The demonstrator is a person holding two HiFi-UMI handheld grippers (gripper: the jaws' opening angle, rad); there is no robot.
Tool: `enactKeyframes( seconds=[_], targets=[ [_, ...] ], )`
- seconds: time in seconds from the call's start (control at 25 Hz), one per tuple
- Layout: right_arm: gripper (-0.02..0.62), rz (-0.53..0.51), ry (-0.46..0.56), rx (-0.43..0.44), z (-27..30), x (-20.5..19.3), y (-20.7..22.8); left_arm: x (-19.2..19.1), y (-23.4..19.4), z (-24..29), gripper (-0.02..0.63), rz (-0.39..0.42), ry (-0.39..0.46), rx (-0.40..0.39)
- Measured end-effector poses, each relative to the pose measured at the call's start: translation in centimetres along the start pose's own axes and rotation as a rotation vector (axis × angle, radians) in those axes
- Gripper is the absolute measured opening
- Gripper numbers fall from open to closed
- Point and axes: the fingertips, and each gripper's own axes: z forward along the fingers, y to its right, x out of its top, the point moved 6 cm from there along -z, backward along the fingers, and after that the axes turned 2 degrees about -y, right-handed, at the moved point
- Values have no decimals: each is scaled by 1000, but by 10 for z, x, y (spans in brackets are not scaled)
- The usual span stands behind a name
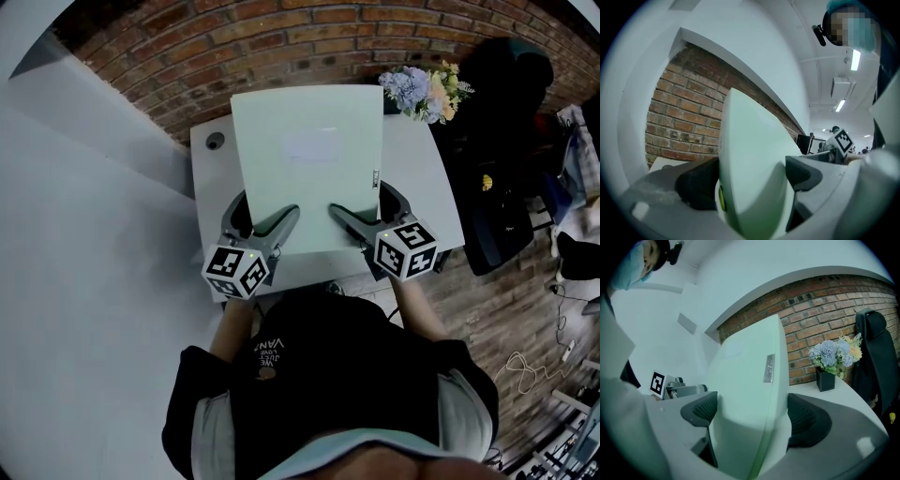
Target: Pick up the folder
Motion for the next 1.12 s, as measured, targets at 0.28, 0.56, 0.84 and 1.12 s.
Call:
enactKeyframes(
  seconds=[0.28,0.56,0.84,1.12],
  targets=[
    [459,5,5,-23,-7,-2,0,0,5,2,448,14,-1,-22],
    [459,13,-2,-31,-7,-4,-2,0,4,1,447,17,0,-21],
    [459,5,-8,-30,-4,-4,-4,-1,1,-1,447,6,3,-16],
    [459,1,-11,-31,-1,-2,-5,-1,-2,-1,447,2,6,-15]
  ],
)
